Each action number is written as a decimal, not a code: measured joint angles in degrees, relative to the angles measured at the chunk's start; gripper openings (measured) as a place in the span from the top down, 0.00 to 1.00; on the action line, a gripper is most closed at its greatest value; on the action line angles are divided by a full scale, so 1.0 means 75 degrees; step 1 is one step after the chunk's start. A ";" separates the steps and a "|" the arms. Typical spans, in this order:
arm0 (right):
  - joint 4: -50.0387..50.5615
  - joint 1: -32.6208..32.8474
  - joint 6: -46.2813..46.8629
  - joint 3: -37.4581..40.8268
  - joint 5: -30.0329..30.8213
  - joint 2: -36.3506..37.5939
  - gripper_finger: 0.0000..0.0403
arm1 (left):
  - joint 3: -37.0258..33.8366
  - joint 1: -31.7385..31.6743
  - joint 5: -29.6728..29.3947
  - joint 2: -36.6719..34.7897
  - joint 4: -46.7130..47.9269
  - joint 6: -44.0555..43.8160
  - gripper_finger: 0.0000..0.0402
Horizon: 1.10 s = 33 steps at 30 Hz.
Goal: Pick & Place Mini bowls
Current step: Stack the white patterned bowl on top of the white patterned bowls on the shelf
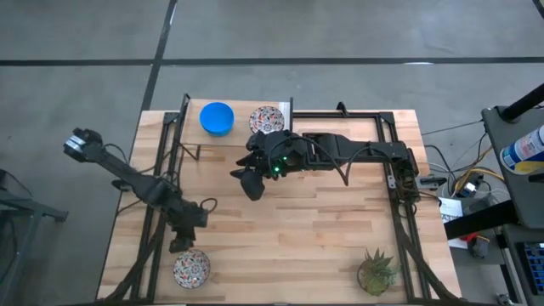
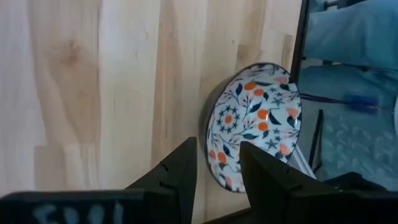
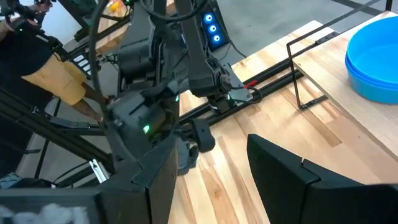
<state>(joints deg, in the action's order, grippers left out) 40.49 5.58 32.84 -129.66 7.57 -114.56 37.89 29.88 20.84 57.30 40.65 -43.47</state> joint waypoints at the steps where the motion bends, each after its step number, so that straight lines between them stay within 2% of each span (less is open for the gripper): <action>1: -0.0011 0.0003 0.0028 0.0025 0.0000 0.0000 0.54 | 0.0000 0.0047 -0.0003 0.0107 -0.0108 -0.0022 0.69; 12: -0.0006 0.0088 0.0269 0.0307 -0.0007 0.0000 0.54 | -0.0099 0.0436 -0.0038 0.1012 -0.0582 -0.0072 0.69; 27: -0.0052 0.0213 0.0329 0.0323 -0.0006 0.0000 0.54 | -0.0099 0.0503 -0.0064 0.2242 -0.0925 0.0062 0.70; 30: -0.0052 0.0213 0.0329 0.0323 -0.0006 0.0000 0.54 | -0.0099 0.0503 -0.0049 0.2394 -0.0921 0.0045 0.74; 33: -0.0055 0.0213 0.0333 0.0323 -0.0006 0.0003 0.54 | -0.0099 0.0503 -0.0014 0.2474 -0.0921 0.0068 0.84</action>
<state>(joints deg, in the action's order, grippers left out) 40.07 7.18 35.34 -127.24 7.53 -114.54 37.15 33.65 20.73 75.86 33.75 -42.96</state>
